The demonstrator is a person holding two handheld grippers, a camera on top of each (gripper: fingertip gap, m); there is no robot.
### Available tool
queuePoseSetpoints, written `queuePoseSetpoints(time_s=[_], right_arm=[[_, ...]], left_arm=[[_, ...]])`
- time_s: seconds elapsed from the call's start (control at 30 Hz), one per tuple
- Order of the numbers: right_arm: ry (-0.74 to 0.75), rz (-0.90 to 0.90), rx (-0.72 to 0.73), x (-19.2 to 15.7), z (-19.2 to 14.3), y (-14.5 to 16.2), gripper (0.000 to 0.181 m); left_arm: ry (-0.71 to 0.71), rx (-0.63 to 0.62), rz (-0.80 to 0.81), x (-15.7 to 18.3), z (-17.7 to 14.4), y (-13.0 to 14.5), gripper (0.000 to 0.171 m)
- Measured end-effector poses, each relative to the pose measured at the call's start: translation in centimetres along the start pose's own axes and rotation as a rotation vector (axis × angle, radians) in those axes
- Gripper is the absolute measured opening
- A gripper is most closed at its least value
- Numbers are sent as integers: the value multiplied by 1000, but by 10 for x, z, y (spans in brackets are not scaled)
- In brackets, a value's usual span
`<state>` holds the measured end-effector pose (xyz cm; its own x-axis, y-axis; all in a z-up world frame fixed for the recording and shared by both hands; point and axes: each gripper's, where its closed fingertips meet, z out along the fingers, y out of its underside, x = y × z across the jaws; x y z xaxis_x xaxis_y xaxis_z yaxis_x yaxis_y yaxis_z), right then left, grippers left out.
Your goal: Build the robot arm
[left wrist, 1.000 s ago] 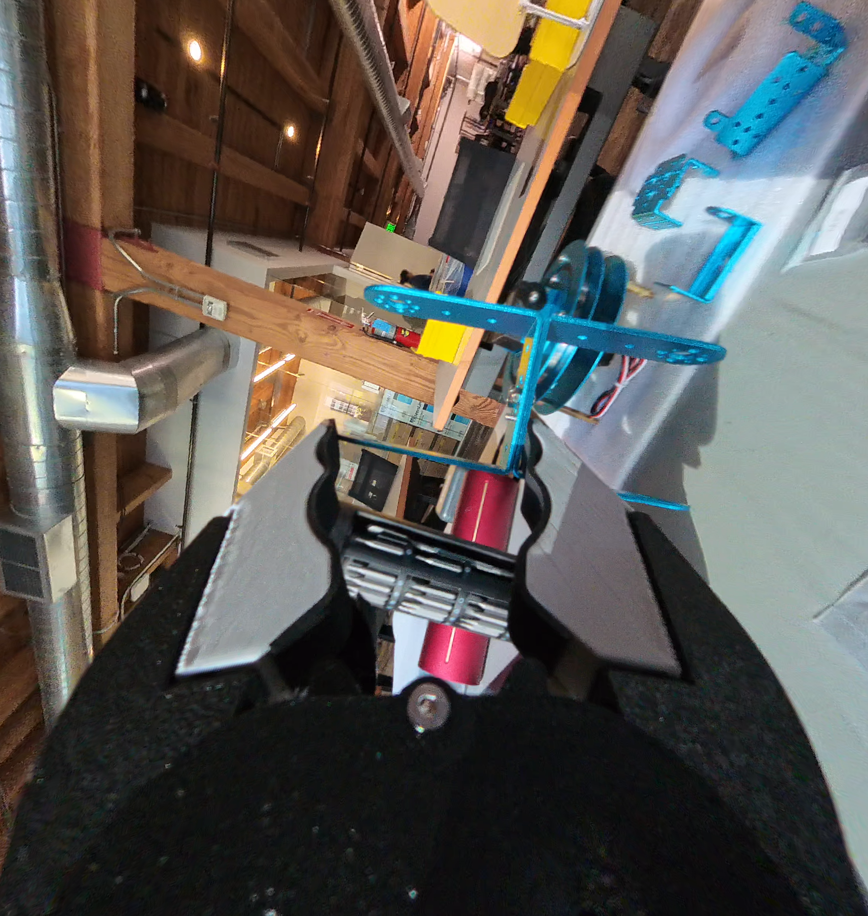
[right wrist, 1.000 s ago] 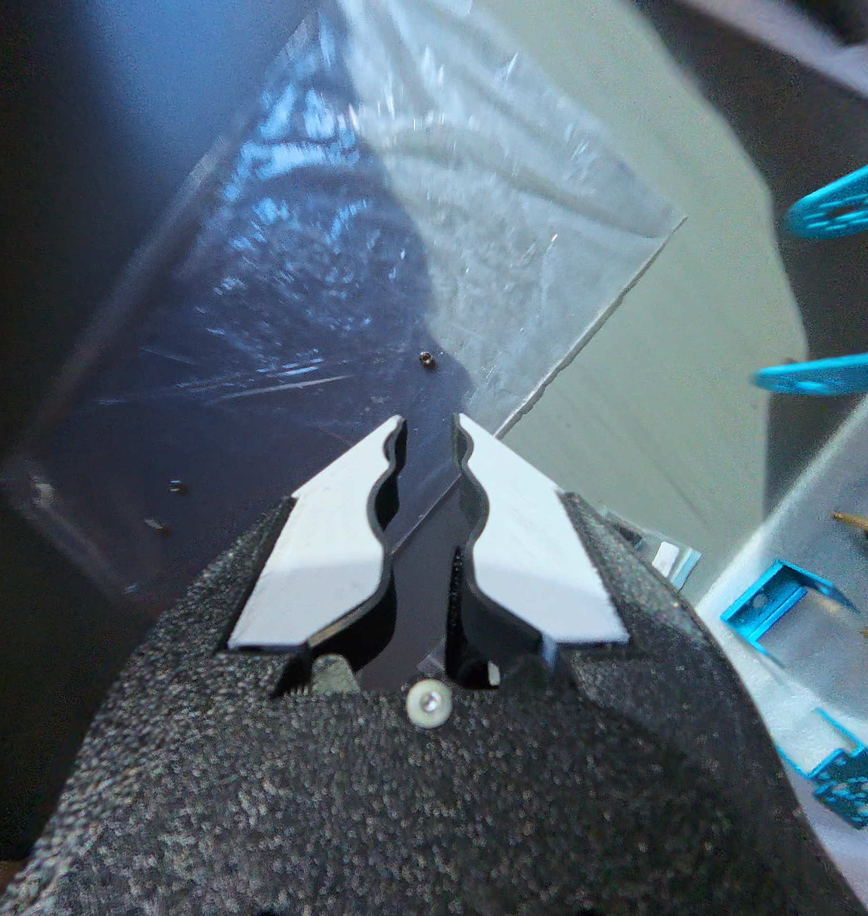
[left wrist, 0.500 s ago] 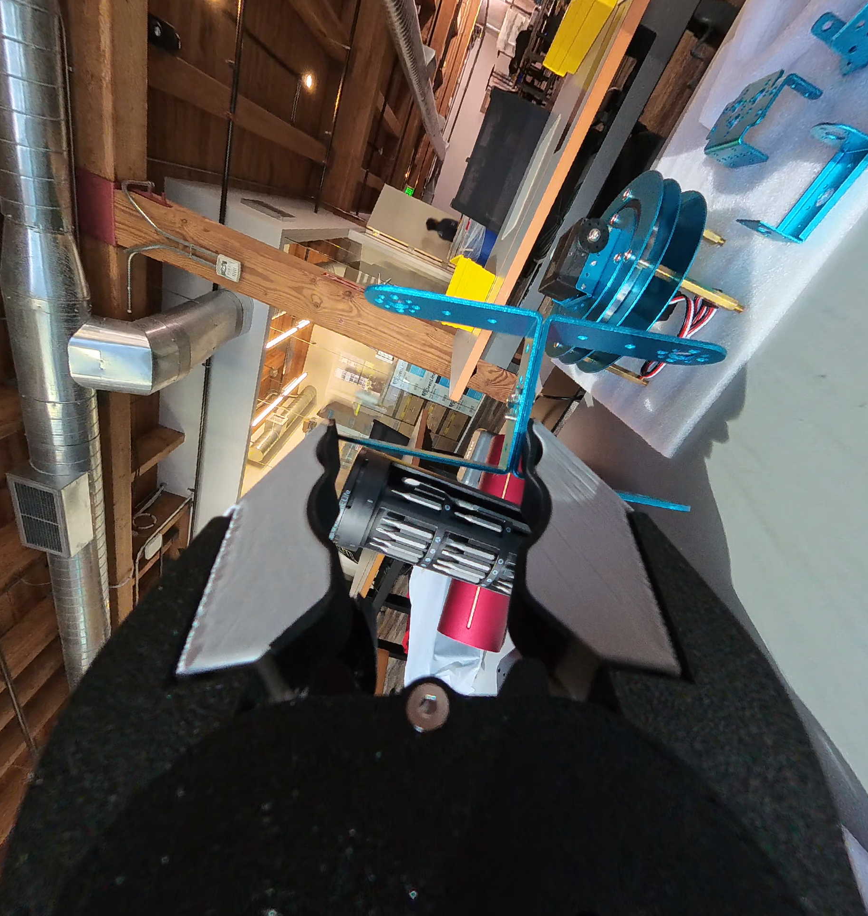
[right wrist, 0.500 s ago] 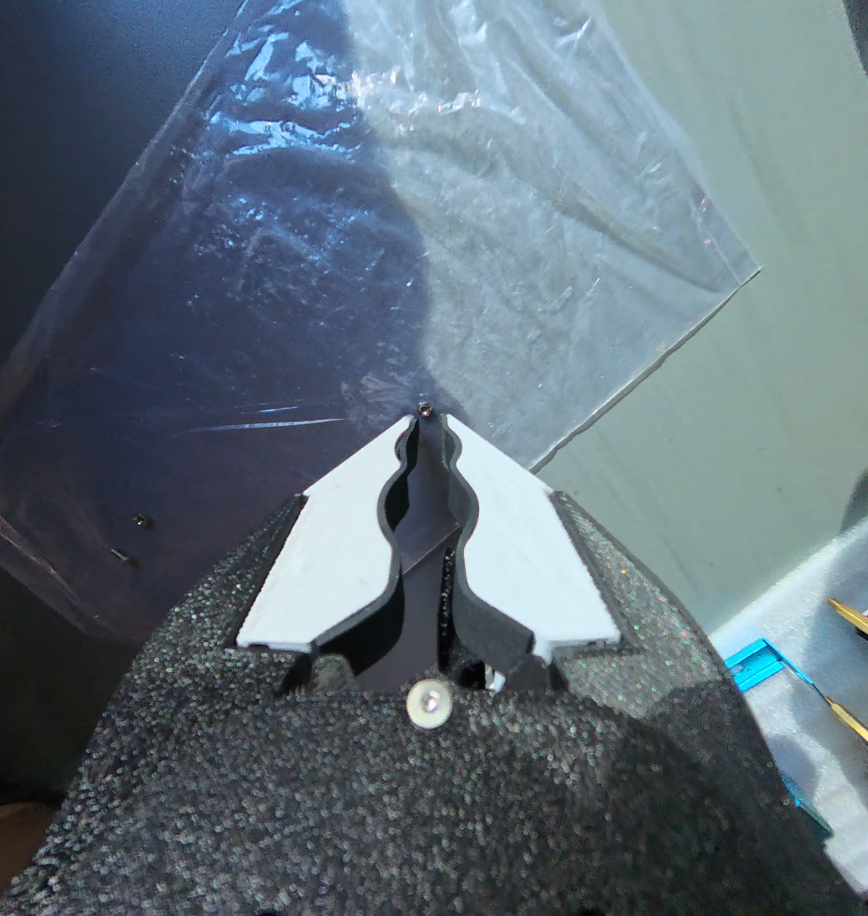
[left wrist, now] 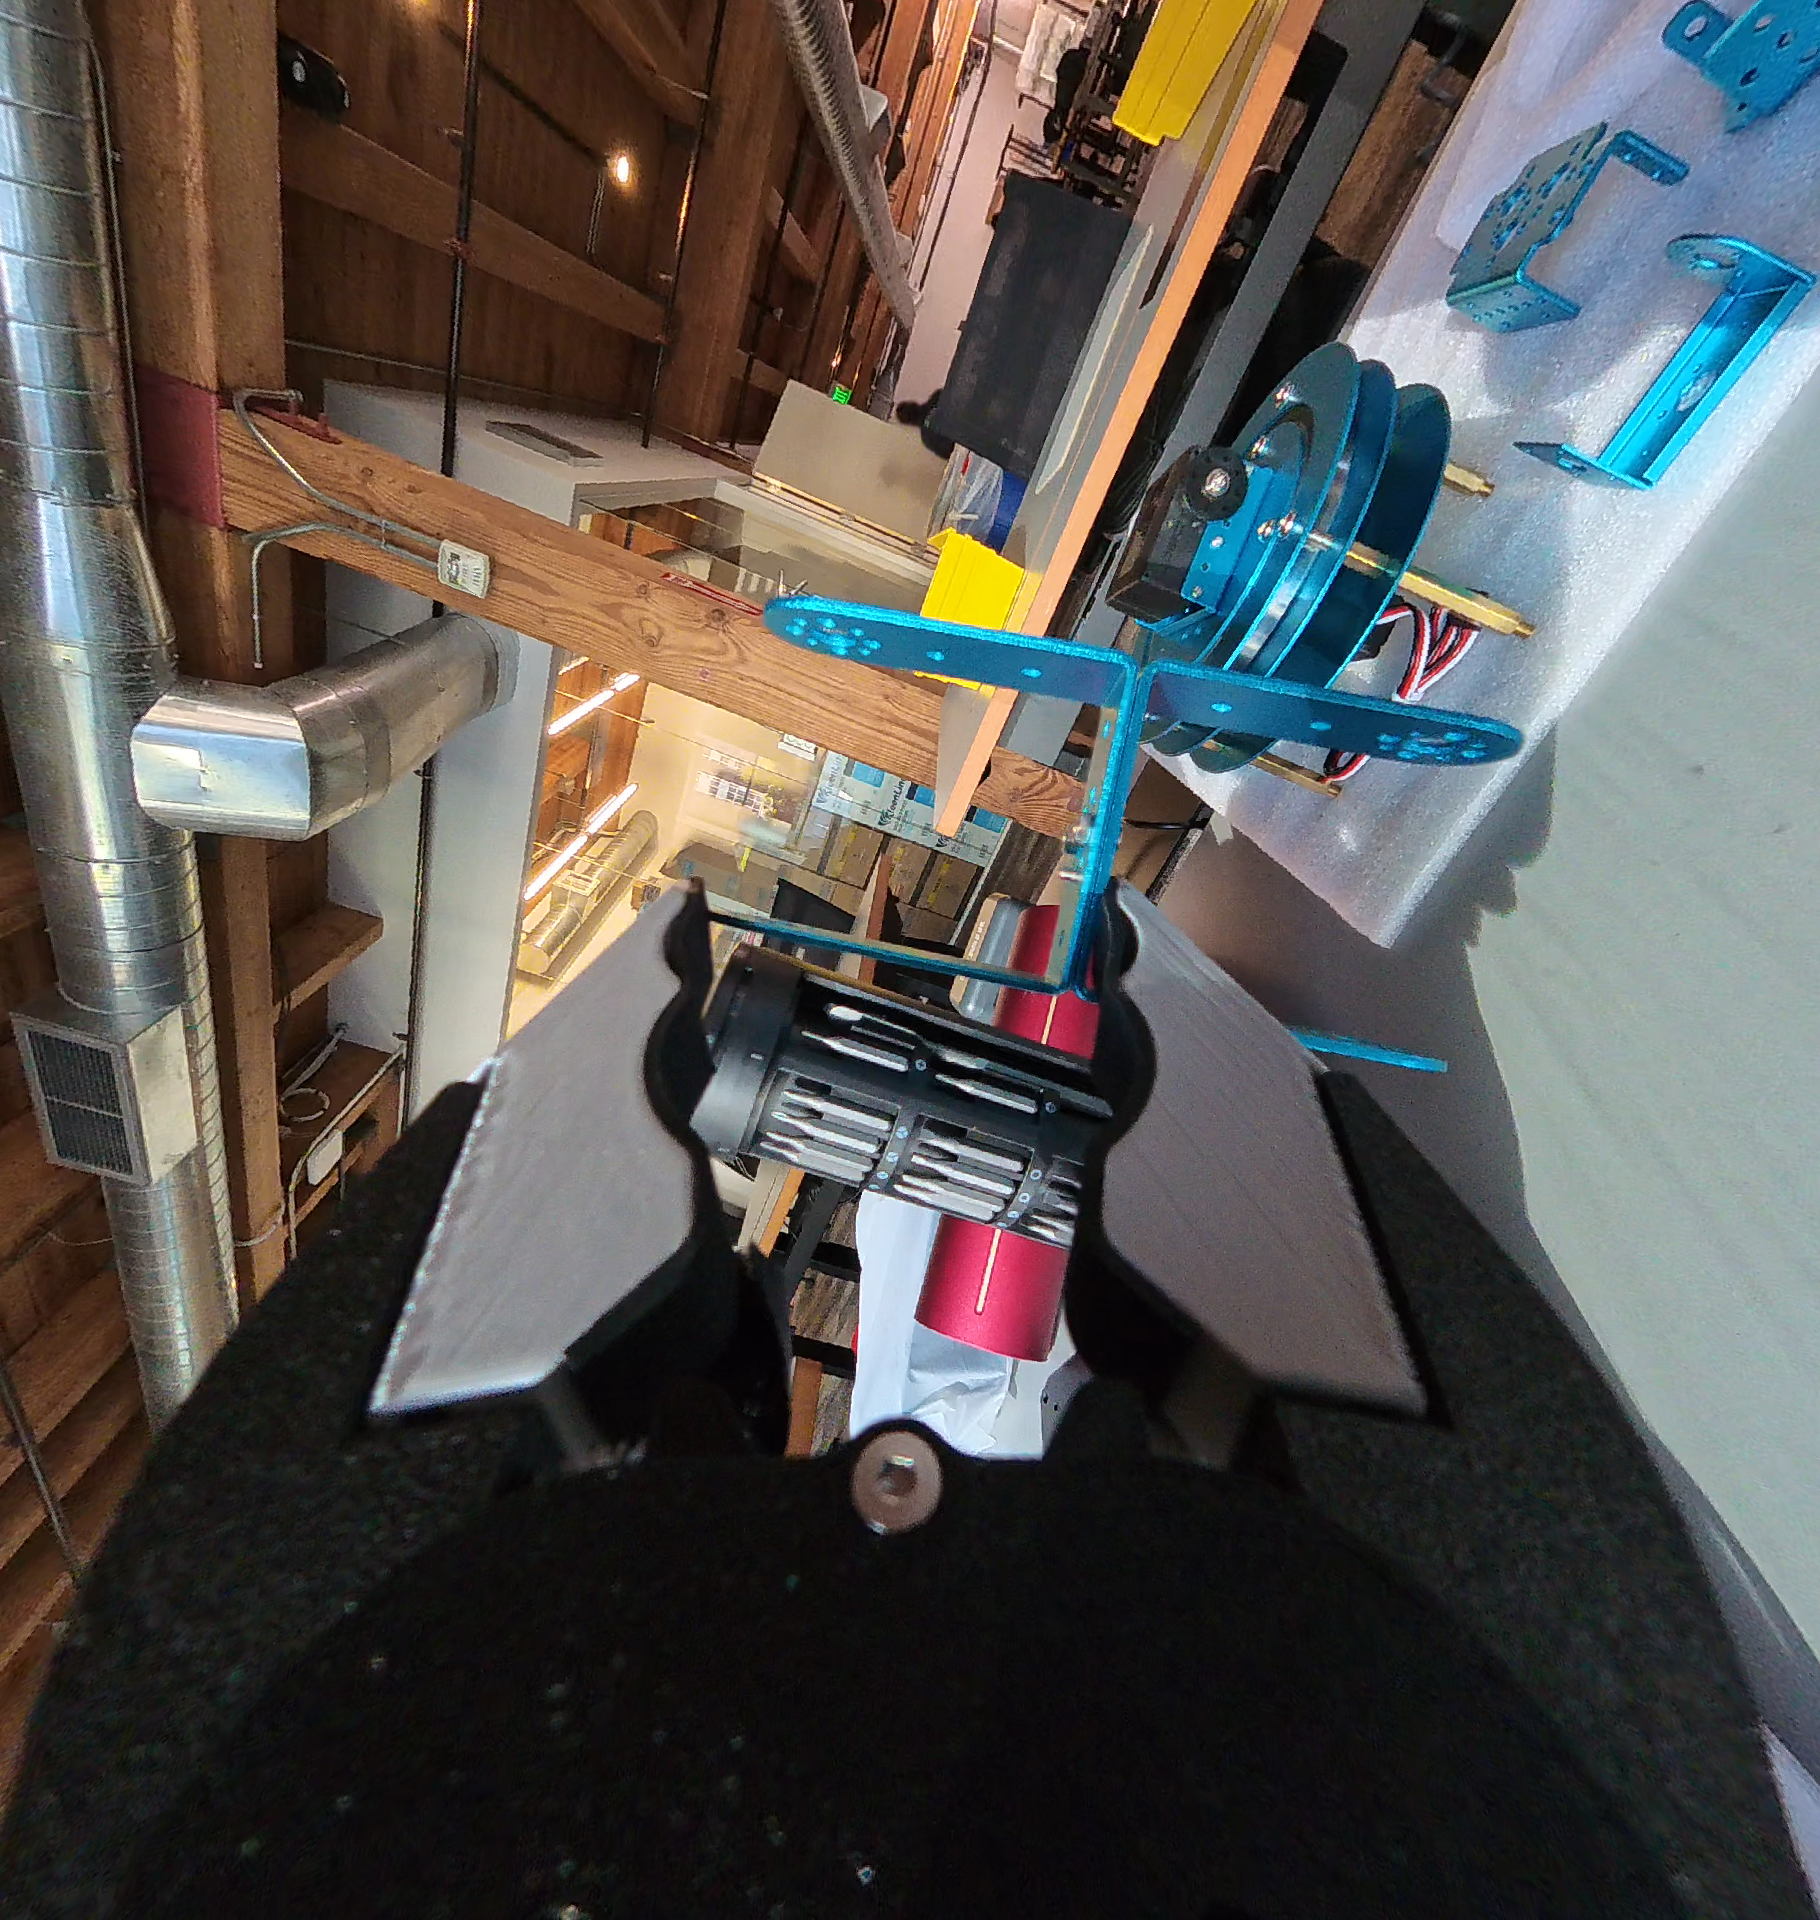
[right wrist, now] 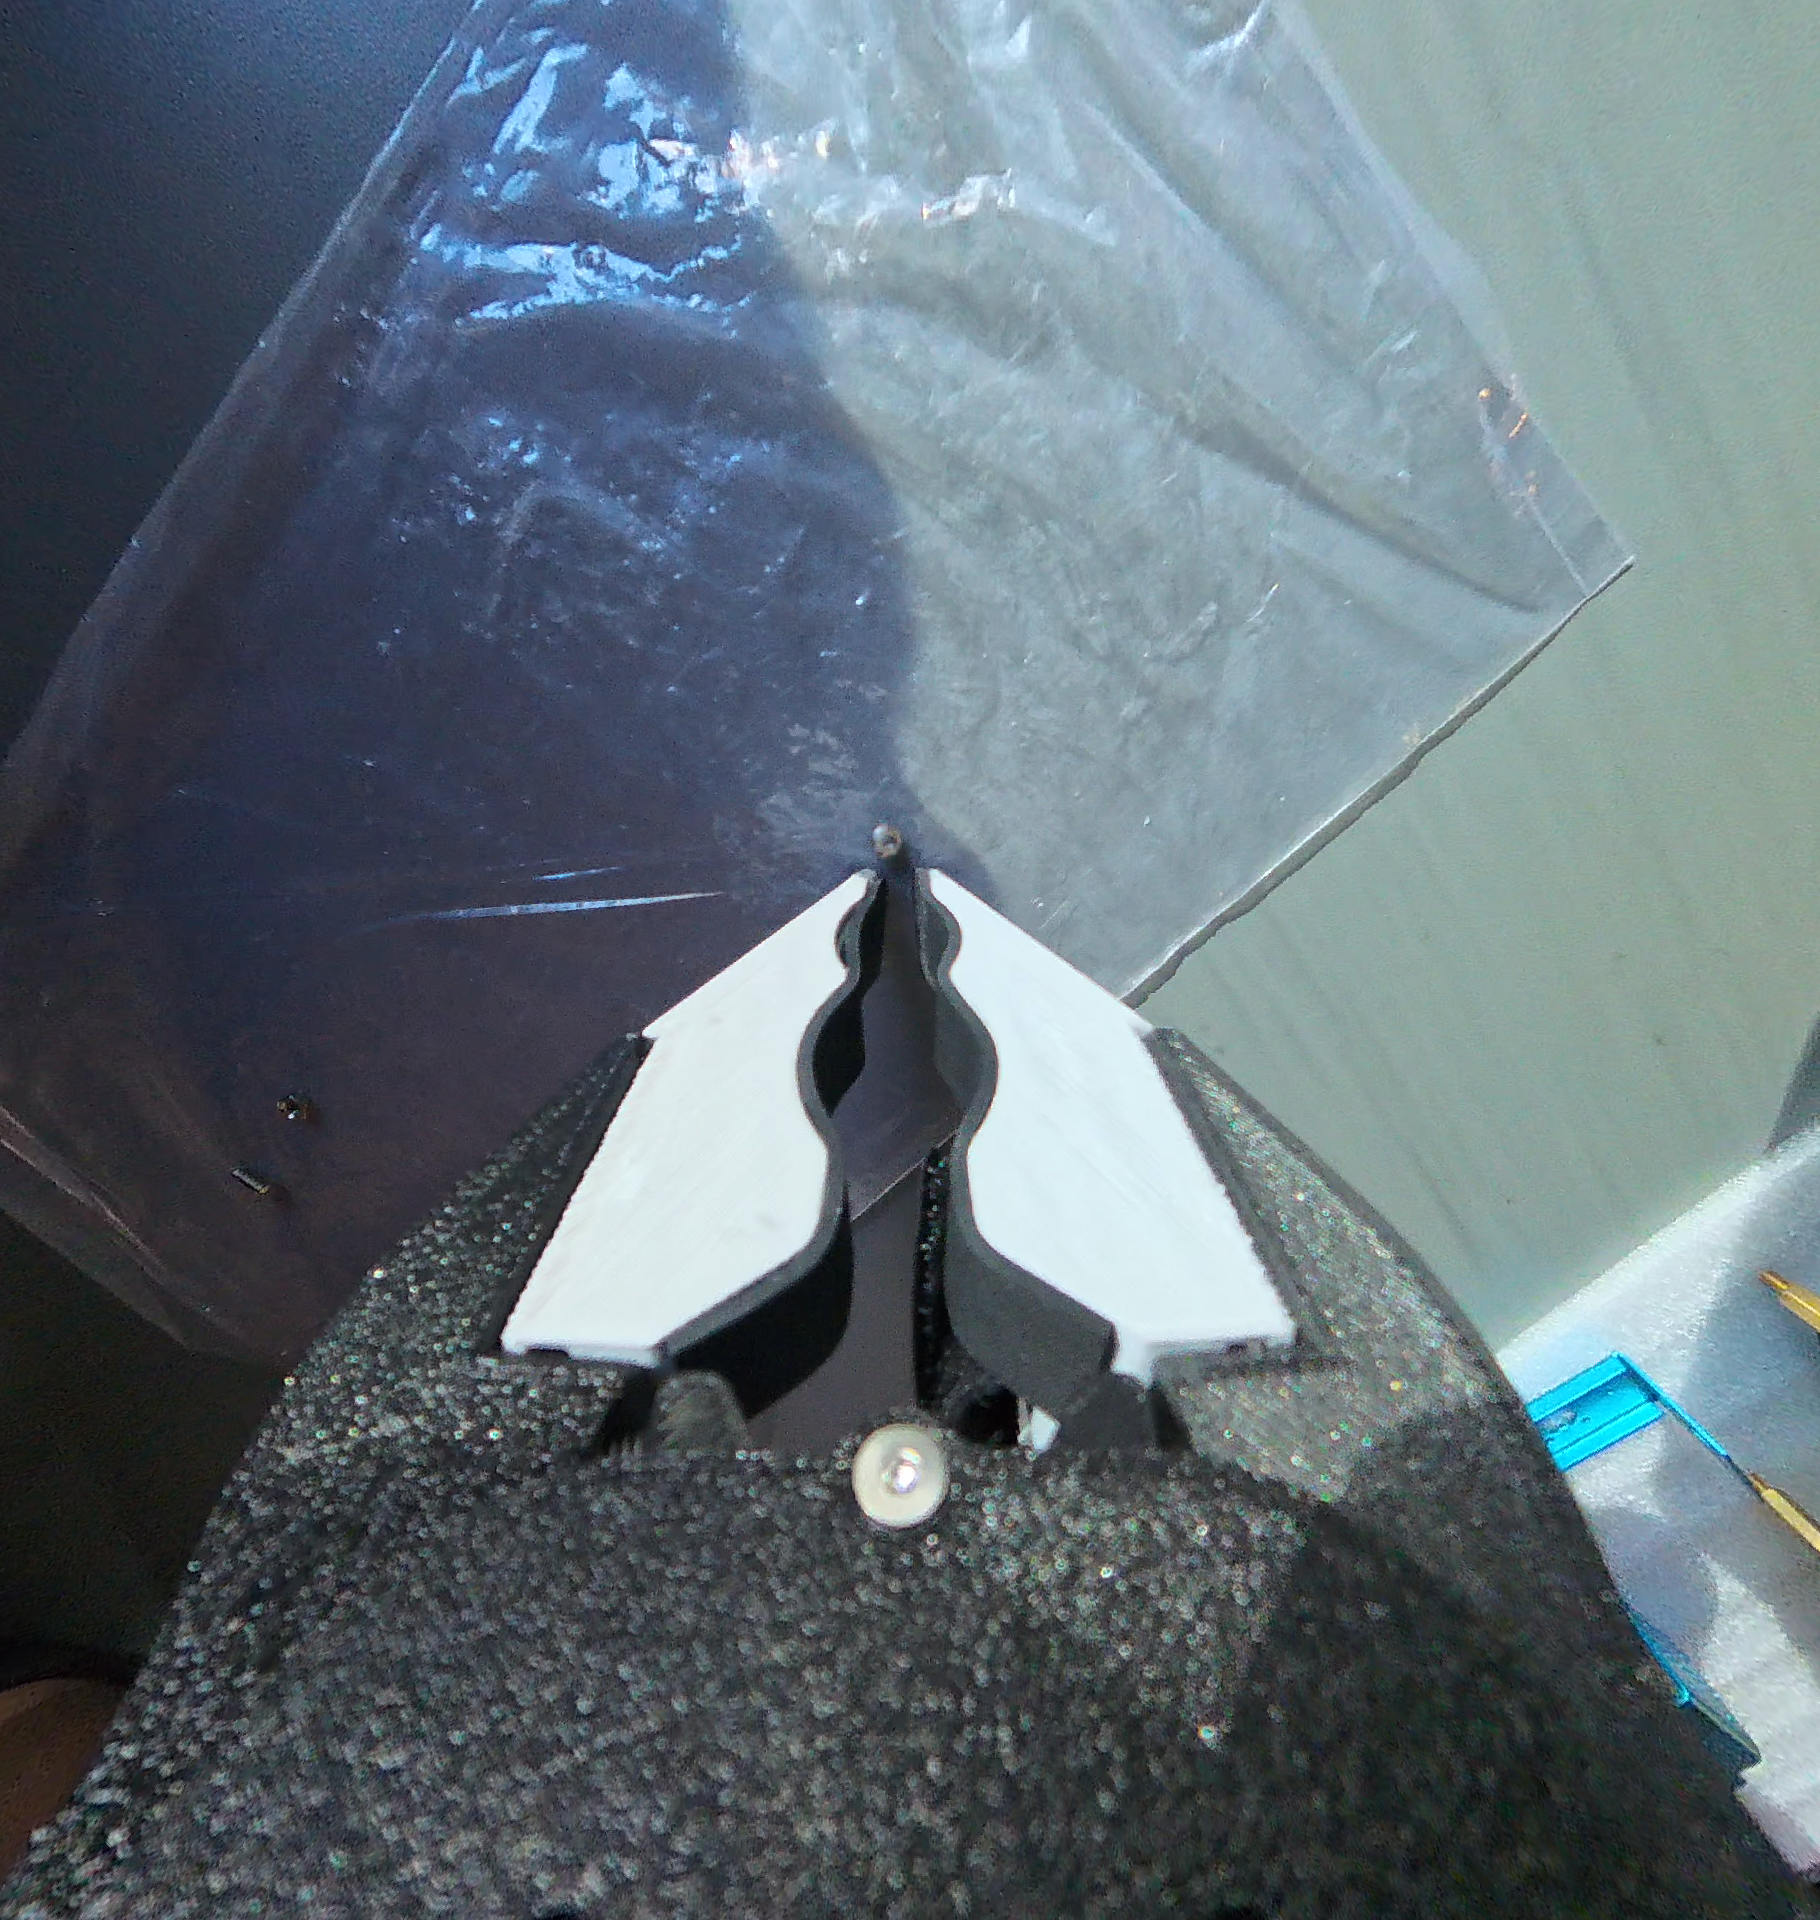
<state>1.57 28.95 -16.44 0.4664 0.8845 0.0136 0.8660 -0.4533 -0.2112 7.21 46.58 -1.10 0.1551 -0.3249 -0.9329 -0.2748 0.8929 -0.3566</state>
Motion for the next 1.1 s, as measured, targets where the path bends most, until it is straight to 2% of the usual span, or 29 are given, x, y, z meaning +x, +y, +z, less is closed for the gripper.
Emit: queuePoseSetpoints(time_s=[0.23, 0.33, 0.63, 0.8, 1.1], right_arm=[[-4, -5, 3, -2, -3, -1, 10], [5, -23, 31, -3, -5, -9, 10], [4, -3, 26, -4, -5, -5, 9], [-9, 63, 30, -5, -11, -6, 23], [-20, 57, 10, -7, -3, -6, 23]], left_arm=[[6, 0, 7, 3, 1, -1, 73], [3, 2, 8, 2, 1, -1, 73], [9, 0, 23, 6, 1, -2, 73], [13, -1, 30, 8, 1, -2, 73], [14, -9, 33, 8, 2, 1, 73]])
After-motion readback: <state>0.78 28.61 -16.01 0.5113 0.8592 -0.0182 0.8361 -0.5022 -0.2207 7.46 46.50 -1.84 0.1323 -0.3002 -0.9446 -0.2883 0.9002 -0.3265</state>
